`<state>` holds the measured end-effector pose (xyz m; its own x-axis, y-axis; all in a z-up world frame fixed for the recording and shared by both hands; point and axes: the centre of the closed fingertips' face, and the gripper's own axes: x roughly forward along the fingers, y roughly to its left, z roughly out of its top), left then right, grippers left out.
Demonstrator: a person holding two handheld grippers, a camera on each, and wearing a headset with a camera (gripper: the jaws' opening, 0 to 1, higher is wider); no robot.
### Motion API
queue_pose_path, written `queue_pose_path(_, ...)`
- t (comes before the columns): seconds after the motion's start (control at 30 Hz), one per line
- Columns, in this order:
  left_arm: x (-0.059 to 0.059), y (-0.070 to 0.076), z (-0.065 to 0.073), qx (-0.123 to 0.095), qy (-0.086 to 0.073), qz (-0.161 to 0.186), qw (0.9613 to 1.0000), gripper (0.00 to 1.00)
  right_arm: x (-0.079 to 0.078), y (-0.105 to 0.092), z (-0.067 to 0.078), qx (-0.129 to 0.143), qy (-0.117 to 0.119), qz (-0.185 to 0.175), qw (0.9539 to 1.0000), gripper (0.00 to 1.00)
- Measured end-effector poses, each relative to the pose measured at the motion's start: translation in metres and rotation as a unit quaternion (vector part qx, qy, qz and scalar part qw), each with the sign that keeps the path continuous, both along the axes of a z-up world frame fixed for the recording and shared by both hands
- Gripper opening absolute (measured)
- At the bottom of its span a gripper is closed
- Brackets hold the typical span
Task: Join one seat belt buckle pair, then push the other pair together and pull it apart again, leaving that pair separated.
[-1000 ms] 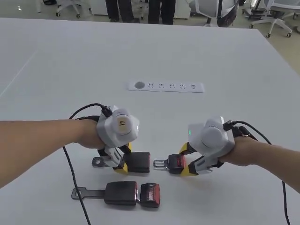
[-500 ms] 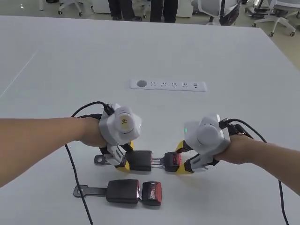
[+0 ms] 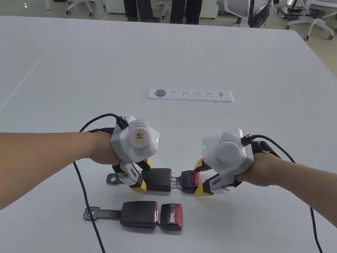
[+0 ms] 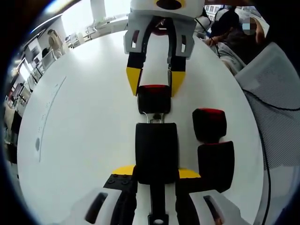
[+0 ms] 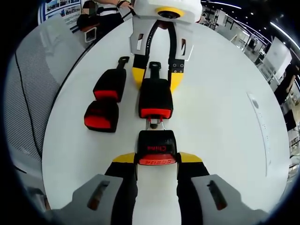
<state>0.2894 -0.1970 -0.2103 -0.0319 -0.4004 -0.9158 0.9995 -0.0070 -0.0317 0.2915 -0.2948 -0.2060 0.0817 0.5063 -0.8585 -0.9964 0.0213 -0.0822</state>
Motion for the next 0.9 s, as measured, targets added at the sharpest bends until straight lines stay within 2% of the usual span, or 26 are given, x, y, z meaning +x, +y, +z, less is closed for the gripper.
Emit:
queue_pose_path(0.17,0.004,0.002,-0.004,-0.001,0.000,0.001,1.0000,0.31,0.000,0.000,-0.001,-0.001,-0.001,-0.004,1.0000,0.29)
queue_pose_path(0.3,0.000,0.000,0.000,-0.002,-0.001,-0.001,1.0000,0.31,0.000,0.001,-0.002,0.002,-0.001,-0.006,1.0000,0.29)
queue_pose_path(0.33,0.003,0.001,-0.002,-0.002,-0.001,-0.001,1.0000,0.31,0.001,0.001,-0.002,0.001,0.000,-0.007,1.0000,0.29)
queue_pose_path(0.43,-0.001,-0.001,0.001,0.001,-0.002,-0.004,1.0000,0.31,0.000,0.002,-0.002,0.000,0.002,-0.010,0.9999,0.29)
queue_pose_path(0.63,0.003,0.001,-0.003,-0.001,-0.003,-0.001,1.0000,0.31,0.000,0.003,-0.002,-0.001,0.004,-0.014,0.9999,0.28)
queue_pose_path(0.8,0.000,-0.002,0.001,-0.002,-0.003,0.000,1.0000,0.30,0.000,0.009,-0.001,0.001,0.001,-0.013,0.9999,0.28)
queue_pose_path(0.9,0.004,0.001,-0.004,-0.002,-0.005,0.000,1.0000,0.30,-0.002,0.016,-0.001,0.004,0.001,-0.015,0.9999,0.28)
